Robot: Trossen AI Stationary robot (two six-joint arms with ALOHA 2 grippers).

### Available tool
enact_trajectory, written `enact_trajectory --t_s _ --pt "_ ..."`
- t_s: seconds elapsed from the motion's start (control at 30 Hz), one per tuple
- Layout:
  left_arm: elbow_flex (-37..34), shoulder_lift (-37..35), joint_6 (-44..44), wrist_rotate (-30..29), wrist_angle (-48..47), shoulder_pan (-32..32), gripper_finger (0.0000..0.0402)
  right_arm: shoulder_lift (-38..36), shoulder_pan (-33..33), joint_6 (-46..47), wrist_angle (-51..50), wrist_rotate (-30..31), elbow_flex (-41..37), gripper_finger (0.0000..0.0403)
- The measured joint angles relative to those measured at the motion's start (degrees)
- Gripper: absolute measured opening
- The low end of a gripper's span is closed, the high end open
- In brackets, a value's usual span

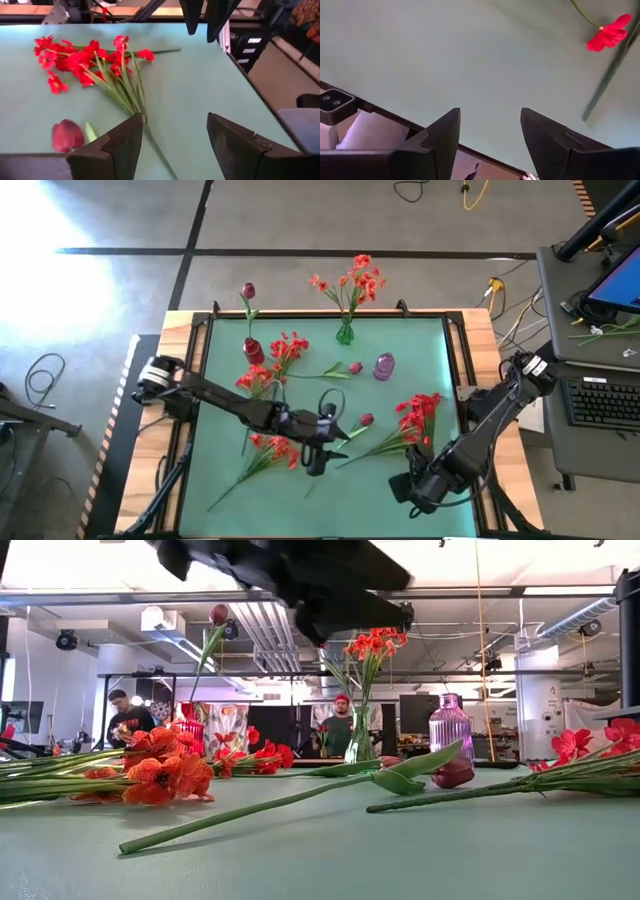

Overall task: Sort flowers into vase by color
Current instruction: Put the bottom red flowers into the violet flower vase

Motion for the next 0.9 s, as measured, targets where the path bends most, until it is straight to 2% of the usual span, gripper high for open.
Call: enact_trajectory --t_s 0.23,0.5,0.77,0.9 --pt "8.43 10.49 1.79 0.01 0.19 -0.04 0.0209 0.00 0.05 -2.32 -0.12 2.66 0.00 0.0201" --pt "17.44 21.16 2.16 -0.38 -5.61 0.02 0.0209 0.00 0.06 -3.60 -0.20 3.04 0.00 0.0201" --pt "22.60 26.63 2.15 -3.23 -7.95 0.05 0.0209 0.00 0.06 -3.75 -0.30 3.59 0.00 0.0201" --pt "23.18 27.23 2.00 -7.09 -9.77 0.06 0.0209 0.00 0.06 -3.98 -0.11 4.37 0.00 0.0201"
